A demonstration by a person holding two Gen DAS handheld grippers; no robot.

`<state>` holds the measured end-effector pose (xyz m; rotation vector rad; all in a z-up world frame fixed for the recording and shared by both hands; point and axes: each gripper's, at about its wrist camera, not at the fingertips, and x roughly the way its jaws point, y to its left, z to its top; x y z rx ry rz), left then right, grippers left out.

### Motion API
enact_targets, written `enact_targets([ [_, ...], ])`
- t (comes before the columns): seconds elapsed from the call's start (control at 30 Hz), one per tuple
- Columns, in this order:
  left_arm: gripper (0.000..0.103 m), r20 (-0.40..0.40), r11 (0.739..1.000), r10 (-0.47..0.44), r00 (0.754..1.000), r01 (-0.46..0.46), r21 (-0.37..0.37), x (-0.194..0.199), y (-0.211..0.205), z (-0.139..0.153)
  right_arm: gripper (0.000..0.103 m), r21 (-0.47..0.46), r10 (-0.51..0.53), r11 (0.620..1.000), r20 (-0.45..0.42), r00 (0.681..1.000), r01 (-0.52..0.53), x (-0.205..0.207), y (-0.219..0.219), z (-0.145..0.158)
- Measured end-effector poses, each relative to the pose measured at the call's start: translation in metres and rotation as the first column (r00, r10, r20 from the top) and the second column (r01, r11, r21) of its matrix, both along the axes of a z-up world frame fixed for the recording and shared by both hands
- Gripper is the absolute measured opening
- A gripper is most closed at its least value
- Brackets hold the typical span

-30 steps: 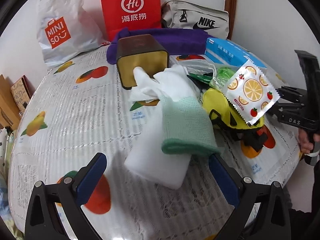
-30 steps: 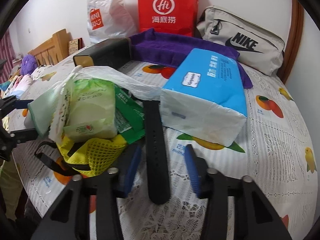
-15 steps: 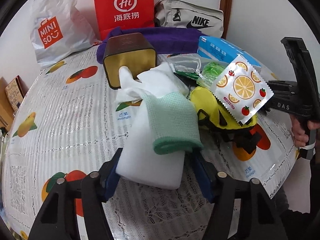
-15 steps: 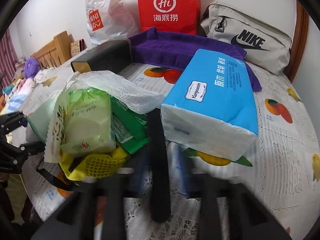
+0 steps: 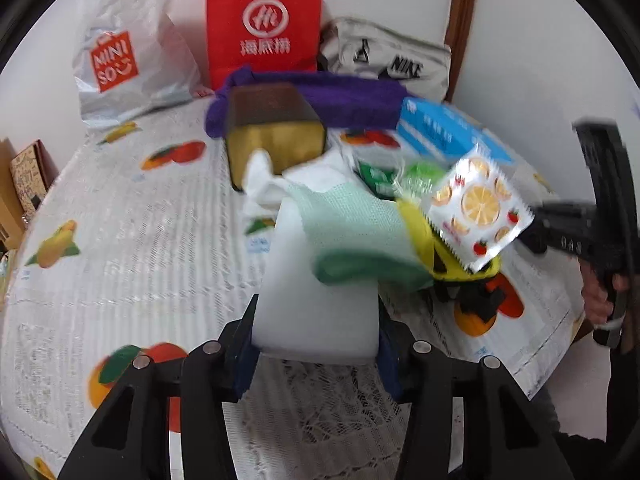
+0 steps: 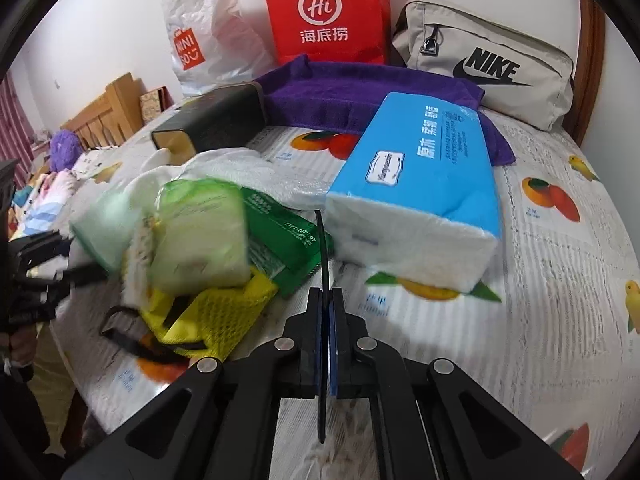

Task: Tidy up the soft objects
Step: 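Lift the white sponge block with the left gripper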

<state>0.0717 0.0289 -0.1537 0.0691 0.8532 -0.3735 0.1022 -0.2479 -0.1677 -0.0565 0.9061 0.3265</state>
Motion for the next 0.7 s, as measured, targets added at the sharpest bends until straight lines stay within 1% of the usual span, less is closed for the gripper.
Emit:
enact_targets([
  [0.1, 0.047, 0.011, 0.999, 0.024, 1.0, -0.024, -0.034, -0.002, 0.008, 0.011, 0.003, -0.001, -0.008, 1.0, -0.005, 1.0, 0.008, -0.012, -0.004, 0.003],
  [0.37, 0.047, 0.032, 0.996, 0.073, 0.997, -0.071, -0.047, -0.011, 0.019, 0.027, 0.003, 0.049, -0.011, 0.999, 0.003, 1.0, 0.011, -0.038, -0.018, 0.017],
  [0.47, 0.047, 0.05, 0.994, 0.075, 0.996, -0.071, -0.084, -0.018, 0.021, 0.039, 0.003, 0.055, -0.023, 0.998, 0.018, 1.0, 0.022, -0.048, -0.024, 0.024],
  [0.57, 0.047, 0.066, 0.991, 0.109, 0.992, -0.103, -0.091, -0.019, 0.022, 0.049, 0.003, 0.07, -0.037, 0.997, 0.025, 0.999, 0.036, -0.051, -0.028, 0.03],
  [0.7, 0.047, 0.093, 0.988, 0.096, 0.991, -0.084, -0.128, -0.025, 0.021, 0.062, 0.003, 0.072, -0.019, 0.997, 0.052, 0.998, 0.015, -0.058, -0.024, 0.038],
])
